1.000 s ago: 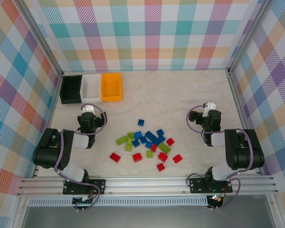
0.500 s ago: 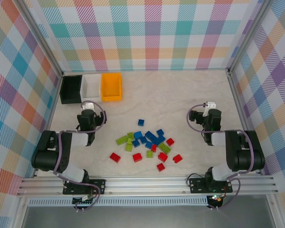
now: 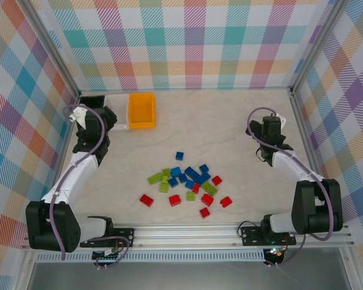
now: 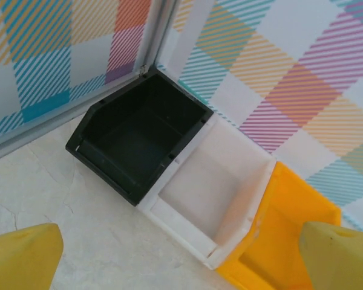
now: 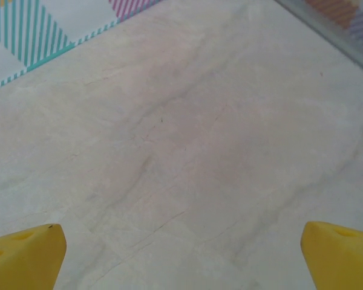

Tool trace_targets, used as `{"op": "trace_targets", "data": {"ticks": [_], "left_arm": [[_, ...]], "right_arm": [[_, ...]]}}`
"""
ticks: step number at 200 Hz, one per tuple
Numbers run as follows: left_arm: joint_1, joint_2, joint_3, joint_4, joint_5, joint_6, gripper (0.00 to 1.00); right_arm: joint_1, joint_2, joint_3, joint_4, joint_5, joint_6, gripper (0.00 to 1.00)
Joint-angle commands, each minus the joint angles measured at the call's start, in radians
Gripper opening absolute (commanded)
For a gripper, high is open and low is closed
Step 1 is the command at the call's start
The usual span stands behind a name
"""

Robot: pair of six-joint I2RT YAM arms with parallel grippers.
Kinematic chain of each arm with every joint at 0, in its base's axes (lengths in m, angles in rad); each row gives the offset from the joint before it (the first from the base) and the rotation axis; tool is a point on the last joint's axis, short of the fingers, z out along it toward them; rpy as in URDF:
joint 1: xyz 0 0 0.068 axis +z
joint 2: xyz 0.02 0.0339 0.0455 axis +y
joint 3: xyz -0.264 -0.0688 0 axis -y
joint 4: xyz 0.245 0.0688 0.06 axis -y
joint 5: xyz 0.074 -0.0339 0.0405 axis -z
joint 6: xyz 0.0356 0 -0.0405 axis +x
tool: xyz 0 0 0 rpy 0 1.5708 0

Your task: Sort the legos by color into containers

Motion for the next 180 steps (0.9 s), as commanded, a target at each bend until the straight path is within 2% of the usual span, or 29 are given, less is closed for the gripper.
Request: {"op": "trace_targets", "data": {"ticks": [1,23,34,50,75,92,121,154,180], "left_arm": [[0.009,0.009,0.041,-0.205,0.109,-0.116,1.0],[-0.009,0.029,0.104,-0.245,0.219,-0.1,1.0],[-0.041,0.081,0.175,-0.297,0.255,-0.049,0.93],[-0.115,0.185,0.287,-0.374,0.224,0.007,0.87],[-0.204,0.338,0.427,-0.402,0.209,0.066,0.87],[-0.247,0.462,0.553,-0.451,0.175,0.088,0.83],[-0.266,0.674,0.761,-0.542,0.076,0.112,0.79],[-0.279,0.818,0.876,-0.509,0.089,0.14,0.79],[-0.288,0.934,0.973,-0.525,0.057,0.148,0.78]], "right_arm": [[-0.008,0.016,0.015,-0.128,-0.103,0.17,1.0],[0.007,0.005,0.03,-0.133,-0.244,0.09,1.0],[0.031,0.003,0.049,-0.16,-0.252,0.059,1.0],[0.063,0.006,0.066,-0.184,-0.262,0.026,1.0],[0.087,0.018,0.087,-0.216,-0.267,0.02,1.0],[0.095,0.027,0.1,-0.233,-0.271,0.019,1.0],[0.108,0.032,0.101,-0.232,-0.258,0.009,1.0],[0.11,0.051,0.099,-0.235,-0.246,0.007,1.0],[0.111,0.055,0.099,-0.229,-0.246,0.005,1.0]]}}
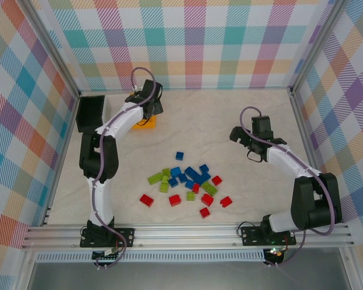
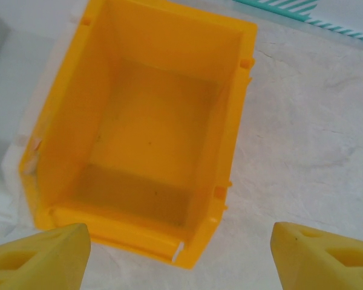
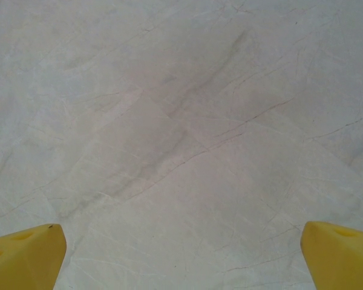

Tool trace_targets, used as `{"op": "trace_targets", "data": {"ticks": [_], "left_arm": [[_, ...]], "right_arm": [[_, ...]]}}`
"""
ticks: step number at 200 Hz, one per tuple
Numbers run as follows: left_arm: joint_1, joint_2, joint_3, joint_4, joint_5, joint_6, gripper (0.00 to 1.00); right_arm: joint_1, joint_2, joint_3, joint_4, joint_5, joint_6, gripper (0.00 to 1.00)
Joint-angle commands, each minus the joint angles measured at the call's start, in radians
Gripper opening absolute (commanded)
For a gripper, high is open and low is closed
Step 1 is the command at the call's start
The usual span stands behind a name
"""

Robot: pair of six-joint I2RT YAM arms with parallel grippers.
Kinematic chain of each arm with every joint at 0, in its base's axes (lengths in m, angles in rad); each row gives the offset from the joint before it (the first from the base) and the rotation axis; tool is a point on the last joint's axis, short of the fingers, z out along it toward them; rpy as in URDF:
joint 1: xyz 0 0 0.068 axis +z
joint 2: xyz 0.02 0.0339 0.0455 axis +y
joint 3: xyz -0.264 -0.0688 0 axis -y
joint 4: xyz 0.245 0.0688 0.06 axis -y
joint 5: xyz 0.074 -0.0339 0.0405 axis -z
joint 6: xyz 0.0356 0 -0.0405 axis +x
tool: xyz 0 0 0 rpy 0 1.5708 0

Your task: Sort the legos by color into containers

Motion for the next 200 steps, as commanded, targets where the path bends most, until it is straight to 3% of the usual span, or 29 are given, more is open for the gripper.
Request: {"op": "trace_targets", "data": {"ticks": [1,47,116,165,200], "left_arm": [[-0.01,0.077,0.097,-0.046,-0.048,0.033,0.78],[-0.011,0.238,0.251,-0.055,-0.001,0.046,0.77],[-0.06,0.294,0.26,0.072,0.185,0.058,0.74],[-0.136,0.199,0.114,0.191,0.278,-0.021,0.71],[-0.269,0.118,0.013,0.28,0.28,-0.075,0.71]], "right_arm": [[0.007,0.006,0.02,-0.009,0.002,-0.02,1.0],[0.005,-0.016,0.025,-0.007,0.019,-0.035,1.0],[0.006,-0.025,0.022,-0.011,0.022,-0.034,1.0],[0.006,-0.015,0.023,-0.009,0.01,-0.009,1.0],[0.007,-0.003,0.028,-0.019,0.009,0.011,1.0]]}}
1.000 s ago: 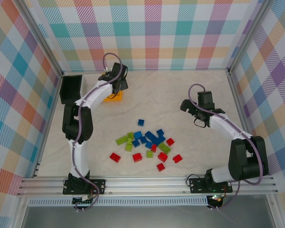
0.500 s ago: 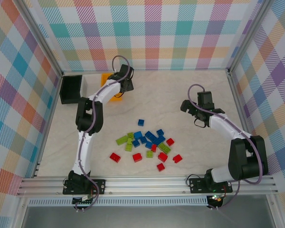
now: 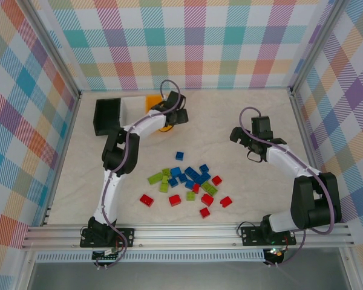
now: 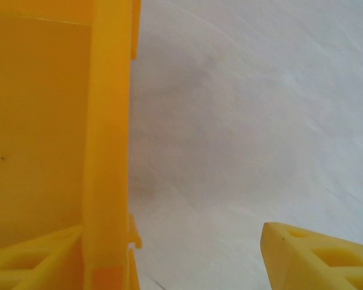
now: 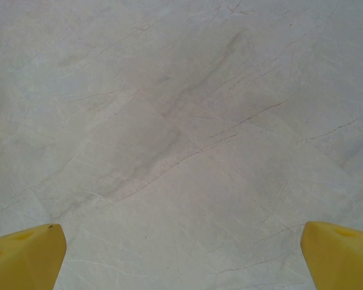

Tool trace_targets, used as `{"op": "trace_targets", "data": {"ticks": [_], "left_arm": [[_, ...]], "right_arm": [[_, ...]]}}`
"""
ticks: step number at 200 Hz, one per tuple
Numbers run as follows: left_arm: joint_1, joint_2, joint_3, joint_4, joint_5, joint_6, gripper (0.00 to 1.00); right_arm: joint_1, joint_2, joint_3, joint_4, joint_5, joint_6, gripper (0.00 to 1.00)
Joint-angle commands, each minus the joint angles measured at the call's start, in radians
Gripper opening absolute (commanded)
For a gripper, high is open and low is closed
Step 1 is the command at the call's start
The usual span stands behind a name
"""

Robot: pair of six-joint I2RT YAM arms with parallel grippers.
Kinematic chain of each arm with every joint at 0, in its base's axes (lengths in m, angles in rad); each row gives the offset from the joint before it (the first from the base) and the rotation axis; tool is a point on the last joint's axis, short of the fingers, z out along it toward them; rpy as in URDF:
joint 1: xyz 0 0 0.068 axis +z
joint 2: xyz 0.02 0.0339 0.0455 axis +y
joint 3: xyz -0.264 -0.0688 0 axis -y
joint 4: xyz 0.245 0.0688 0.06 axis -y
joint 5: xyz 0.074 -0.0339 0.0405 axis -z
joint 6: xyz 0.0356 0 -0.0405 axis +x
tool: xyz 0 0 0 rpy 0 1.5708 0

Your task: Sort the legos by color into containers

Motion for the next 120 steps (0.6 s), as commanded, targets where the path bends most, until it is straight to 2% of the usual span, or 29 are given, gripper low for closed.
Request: {"op": "trace_targets", "data": {"ticks": [1,33,65,108,116,120], "left_arm": [[-0.115,-0.1,-0.058,0.092,0.055,-0.063,0.71],[-0.183,-0.122,-0.083,0.171,0.091,-0.16,0.72],[-0.195,-0.197,-0.067,0.188,0.098,-0.193,0.73],[-0.195,-0.378,-0.101,0.105,-0.013,-0.148,0.76],[-0.194,-0.432,-0.14,0.086,-0.04,-0.134,0.79],[-0.194,-0.46,-0.162,0.085,-0.05,-0.129,0.85]], "right_arm": [[0.005,-0.005,0.028,-0.02,-0.005,0.026,1.0],[0.005,-0.01,0.026,-0.036,-0.008,0.046,1.0],[0.005,-0.028,0.03,-0.061,-0.006,0.06,1.0],[0.022,-0.019,0.048,-0.037,-0.085,0.054,0.98],[0.054,0.009,0.075,-0.039,-0.086,0.03,0.97],[0.075,0.028,0.097,-0.048,-0.079,0.016,0.96]]}}
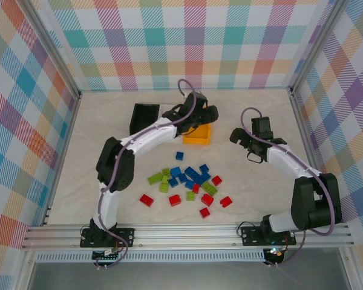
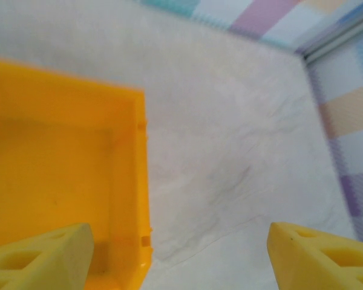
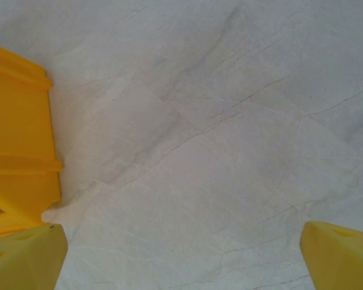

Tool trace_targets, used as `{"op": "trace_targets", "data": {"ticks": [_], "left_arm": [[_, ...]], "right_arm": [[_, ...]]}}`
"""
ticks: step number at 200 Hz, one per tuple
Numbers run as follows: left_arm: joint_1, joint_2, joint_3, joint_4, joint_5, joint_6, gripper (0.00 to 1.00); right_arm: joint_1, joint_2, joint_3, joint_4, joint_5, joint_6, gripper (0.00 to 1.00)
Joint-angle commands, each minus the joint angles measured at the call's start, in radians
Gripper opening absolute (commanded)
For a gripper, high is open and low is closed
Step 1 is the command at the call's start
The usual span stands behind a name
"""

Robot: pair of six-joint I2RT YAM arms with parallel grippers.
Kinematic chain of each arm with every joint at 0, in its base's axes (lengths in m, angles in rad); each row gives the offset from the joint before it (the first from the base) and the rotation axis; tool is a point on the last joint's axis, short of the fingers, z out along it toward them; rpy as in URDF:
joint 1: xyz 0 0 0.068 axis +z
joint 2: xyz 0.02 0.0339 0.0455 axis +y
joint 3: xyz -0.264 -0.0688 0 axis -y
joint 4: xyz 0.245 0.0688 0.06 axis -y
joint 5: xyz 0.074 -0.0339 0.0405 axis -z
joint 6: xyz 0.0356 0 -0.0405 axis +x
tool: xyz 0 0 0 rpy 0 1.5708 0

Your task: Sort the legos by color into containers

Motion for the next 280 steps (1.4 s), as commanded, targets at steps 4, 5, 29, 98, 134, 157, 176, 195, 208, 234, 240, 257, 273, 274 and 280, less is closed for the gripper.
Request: {"op": "trace_targets", "data": {"ticks": [4,5,29,98,134,157,176,195,208,234,240,257,273,274,280], "left_arm": [[0.005,-0.208,-0.095,-0.049,-0.104,0.029,0.89],[0.005,-0.217,-0.1,-0.05,-0.107,0.03,0.89],[0.005,-0.397,-0.262,-0.081,-0.193,0.056,1.0],[0.005,-0.93,-0.772,-0.189,-0.326,-0.003,1.0],[0.007,-1.091,-0.865,-0.272,-0.369,-0.006,1.0],[0.007,-1.127,-0.88,-0.286,-0.368,-0.01,1.0],[0.006,-1.13,-0.88,-0.291,-0.368,-0.012,1.0],[0.007,-1.13,-0.872,-0.298,-0.371,-0.011,1.0],[0.006,-1.135,-0.871,-0.301,-0.376,-0.013,1.0],[0.006,-1.144,-0.881,-0.295,-0.384,-0.014,1.0],[0.007,-1.145,-0.882,-0.296,-0.384,-0.012,1.0],[0.006,-1.15,-0.883,-0.306,-0.391,-0.014,1.0],[0.006,-1.161,-0.889,-0.305,-0.394,-0.013,1.0],[0.006,-1.162,-0.889,-0.305,-0.395,-0.012,1.0],[0.006,-1.168,-0.893,-0.304,-0.398,-0.012,1.0]], "right_arm": [[0.091,0.055,0.112,-0.015,-0.039,-0.044,0.95],[0.096,0.061,0.119,-0.019,-0.037,-0.047,0.95],[0.198,0.213,0.267,-0.055,-0.014,-0.068,0.9],[0.246,0.577,0.637,-0.226,0.1,-0.043,0.64],[0.246,0.645,0.7,-0.29,0.123,-0.061,0.42],[0.245,0.653,0.71,-0.316,0.142,-0.074,0.29],[0.245,0.65,0.713,-0.342,0.157,-0.088,0.22],[0.244,0.639,0.704,-0.361,0.165,-0.1,0.17],[0.243,0.623,0.683,-0.354,0.168,-0.109,0.13],[0.238,0.601,0.652,-0.347,0.163,-0.148,0.0],[0.235,0.597,0.648,-0.347,0.157,-0.161,0.0],[0.231,0.578,0.63,-0.343,0.153,-0.204,0.0],[0.231,0.548,0.602,-0.322,0.143,-0.259,0.0],[0.23,0.545,0.599,-0.318,0.141,-0.266,0.0],[0.229,0.536,0.593,-0.318,0.14,-0.283,0.0]]}}
